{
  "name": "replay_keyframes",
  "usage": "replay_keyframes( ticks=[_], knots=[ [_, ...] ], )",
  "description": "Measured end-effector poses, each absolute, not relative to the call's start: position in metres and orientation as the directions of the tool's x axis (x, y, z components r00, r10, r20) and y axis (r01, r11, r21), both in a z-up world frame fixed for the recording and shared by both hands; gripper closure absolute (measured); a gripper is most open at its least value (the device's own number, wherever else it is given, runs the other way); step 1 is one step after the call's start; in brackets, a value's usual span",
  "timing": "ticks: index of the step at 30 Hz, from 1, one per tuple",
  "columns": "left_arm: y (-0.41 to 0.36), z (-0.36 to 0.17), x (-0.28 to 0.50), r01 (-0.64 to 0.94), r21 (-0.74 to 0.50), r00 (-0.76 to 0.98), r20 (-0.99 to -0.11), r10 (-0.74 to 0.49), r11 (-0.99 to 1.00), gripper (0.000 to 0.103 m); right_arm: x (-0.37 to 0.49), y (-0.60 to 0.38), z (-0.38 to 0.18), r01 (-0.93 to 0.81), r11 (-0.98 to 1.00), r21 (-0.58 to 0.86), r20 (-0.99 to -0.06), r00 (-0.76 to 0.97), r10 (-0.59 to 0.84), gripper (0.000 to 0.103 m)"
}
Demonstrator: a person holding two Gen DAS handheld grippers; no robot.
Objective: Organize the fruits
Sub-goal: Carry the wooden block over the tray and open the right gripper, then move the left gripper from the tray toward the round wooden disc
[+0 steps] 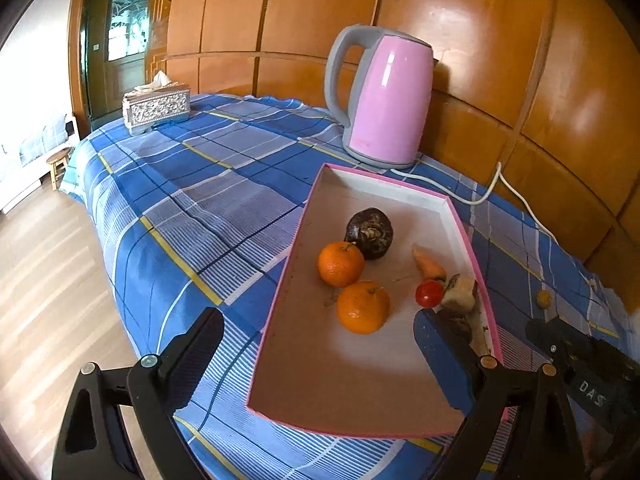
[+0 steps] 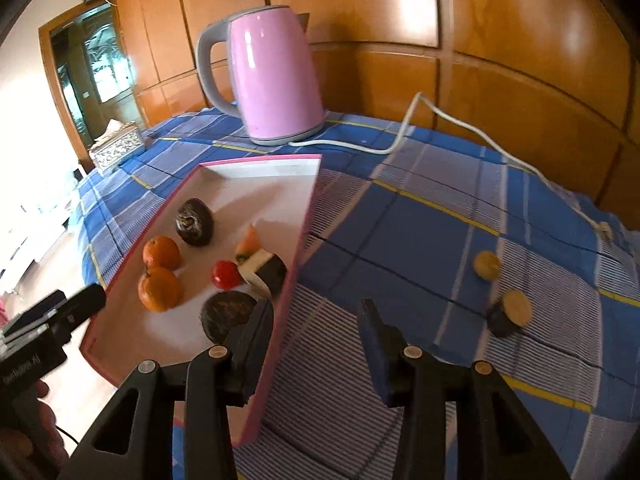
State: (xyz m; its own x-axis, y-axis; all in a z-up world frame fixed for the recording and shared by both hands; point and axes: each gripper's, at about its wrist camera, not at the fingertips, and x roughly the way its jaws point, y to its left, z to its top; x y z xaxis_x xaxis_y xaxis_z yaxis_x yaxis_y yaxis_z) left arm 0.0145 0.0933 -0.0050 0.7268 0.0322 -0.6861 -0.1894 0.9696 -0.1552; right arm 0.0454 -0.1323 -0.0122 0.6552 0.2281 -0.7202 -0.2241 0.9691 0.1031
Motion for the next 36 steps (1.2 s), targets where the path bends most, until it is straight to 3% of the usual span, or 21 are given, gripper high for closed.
replay_keyframes(
  ticks=[36],
  knots=[
    [0.034,-0.002,0.006,0.02,-0.084,0.722,-0.688,-0.073,0.996,0.007,-0.027,-0.294,-0.033,0.31,0.95,0.041,-0.705,0.683,-0.192,0.059]
  ],
)
